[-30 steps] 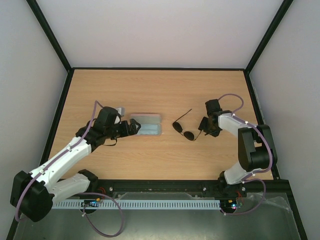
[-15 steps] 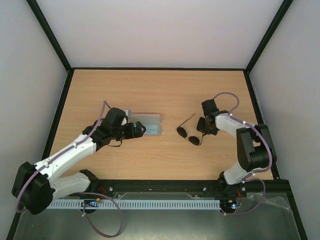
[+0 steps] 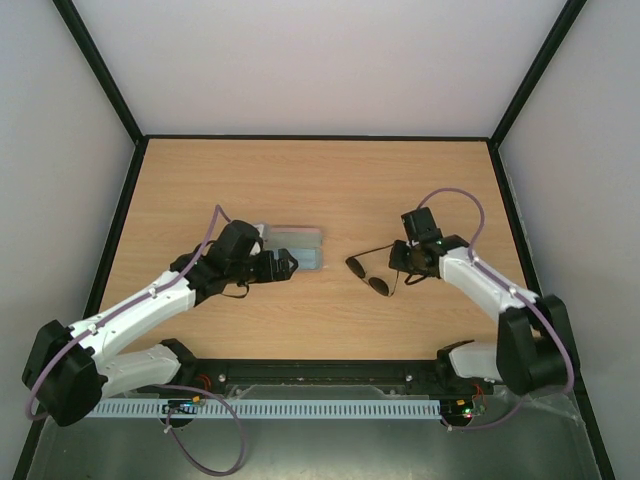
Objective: Organize the sunglasses
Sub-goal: Pick up the sunglasses from the center of the board, then fold the sunglasses.
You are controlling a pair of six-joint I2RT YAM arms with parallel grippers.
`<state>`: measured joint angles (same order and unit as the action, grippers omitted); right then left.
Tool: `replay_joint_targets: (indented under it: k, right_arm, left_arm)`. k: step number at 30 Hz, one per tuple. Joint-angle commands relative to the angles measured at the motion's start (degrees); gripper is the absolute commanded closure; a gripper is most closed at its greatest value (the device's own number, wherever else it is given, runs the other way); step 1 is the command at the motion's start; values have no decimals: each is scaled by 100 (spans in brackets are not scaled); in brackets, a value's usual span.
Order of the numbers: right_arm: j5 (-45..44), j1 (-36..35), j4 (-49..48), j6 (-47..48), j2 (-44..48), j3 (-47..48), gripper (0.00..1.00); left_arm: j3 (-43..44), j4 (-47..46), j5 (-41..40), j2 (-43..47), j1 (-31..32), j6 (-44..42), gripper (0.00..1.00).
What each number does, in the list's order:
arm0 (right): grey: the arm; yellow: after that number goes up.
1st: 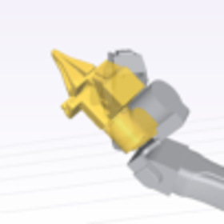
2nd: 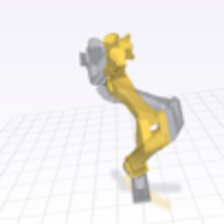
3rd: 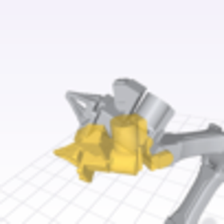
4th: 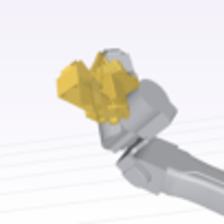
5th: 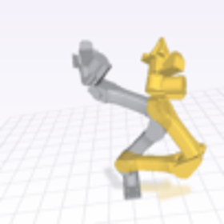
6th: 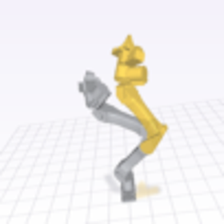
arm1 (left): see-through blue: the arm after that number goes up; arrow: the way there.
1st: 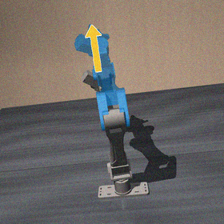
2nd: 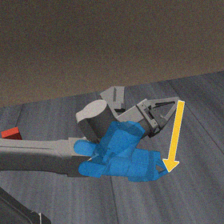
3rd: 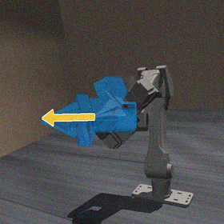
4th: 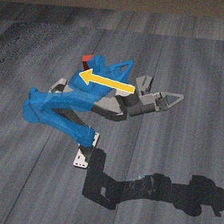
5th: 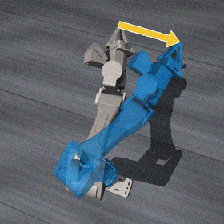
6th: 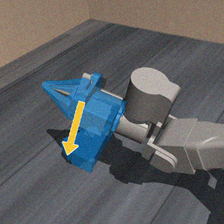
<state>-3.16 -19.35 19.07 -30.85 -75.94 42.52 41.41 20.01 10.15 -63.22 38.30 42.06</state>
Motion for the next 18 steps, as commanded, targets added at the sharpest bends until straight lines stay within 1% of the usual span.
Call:
replay_joint_targets:
  k: [1,5,10,14,18]
  right_arm:
    - [117,-190,503,17,806,-42,99]
    - [121,-381,836,175,1042,343,99]
    - [-25,-712,1166,551,1160,753,99]
    - [-366,-1357,1299,830,1172,1034,98]
    - [-1066,-2171,1534,1078,1090,1419,99]
  left_arm:
    - [14,-91,-99,0,90,46,1]
    - [11,-130,-112,0,98,66,1]
    - [271,34,-244,-58,98,-30,1]
    - [479,176,-332,-112,90,-101,1]
    - [602,234,-347,-147,82,-163,1]
